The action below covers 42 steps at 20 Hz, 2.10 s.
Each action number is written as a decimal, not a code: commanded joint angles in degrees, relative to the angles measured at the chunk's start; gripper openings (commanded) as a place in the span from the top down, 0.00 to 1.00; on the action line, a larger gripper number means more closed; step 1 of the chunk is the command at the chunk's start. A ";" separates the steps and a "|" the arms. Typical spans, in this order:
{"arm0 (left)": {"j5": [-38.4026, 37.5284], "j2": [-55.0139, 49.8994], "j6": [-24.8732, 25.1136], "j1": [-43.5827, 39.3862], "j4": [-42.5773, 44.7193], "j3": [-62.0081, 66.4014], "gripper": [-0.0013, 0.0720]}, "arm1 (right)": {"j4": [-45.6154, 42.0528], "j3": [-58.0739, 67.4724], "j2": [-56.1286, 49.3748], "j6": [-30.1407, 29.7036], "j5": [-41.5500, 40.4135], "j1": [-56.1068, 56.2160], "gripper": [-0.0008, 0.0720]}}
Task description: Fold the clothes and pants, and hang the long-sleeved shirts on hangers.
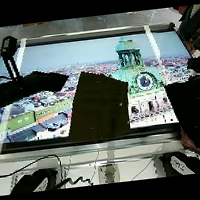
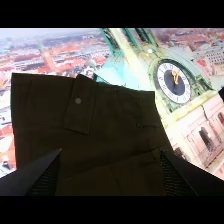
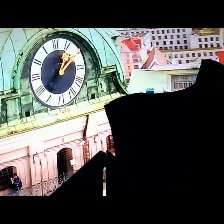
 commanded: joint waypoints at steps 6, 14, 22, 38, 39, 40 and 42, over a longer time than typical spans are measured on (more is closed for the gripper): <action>0.00 0.04 0.02 0.04 0.02 0.04 0.04 | 0.02 0.00 -0.04 0.00 0.02 0.04 0.94; 0.00 0.04 0.00 0.04 0.02 0.04 0.04 | 0.02 0.00 -0.04 0.00 0.00 0.04 0.94; 0.00 0.04 0.00 0.04 0.02 0.04 0.04 | 5.77 -0.02 -0.15 -0.11 -1.70 0.04 0.94; 0.15 -0.66 -0.39 0.04 -8.76 0.04 0.04 | 48.22 -59.28 -1.60 -15.65 -7.98 6.69 0.28; 0.17 -0.61 -0.33 0.04 -10.86 0.04 0.04 | 49.33 -59.84 -1.95 -15.32 -9.99 8.20 0.29; 0.83 -0.68 0.87 0.04 -10.64 0.04 0.04 | 50.99 -59.80 -2.80 -15.32 -11.39 9.92 0.29; 0.59 -1.03 3.26 0.92 -4.17 0.02 0.04 | 54.07 -59.69 -5.53 -15.39 -13.49 13.03 0.29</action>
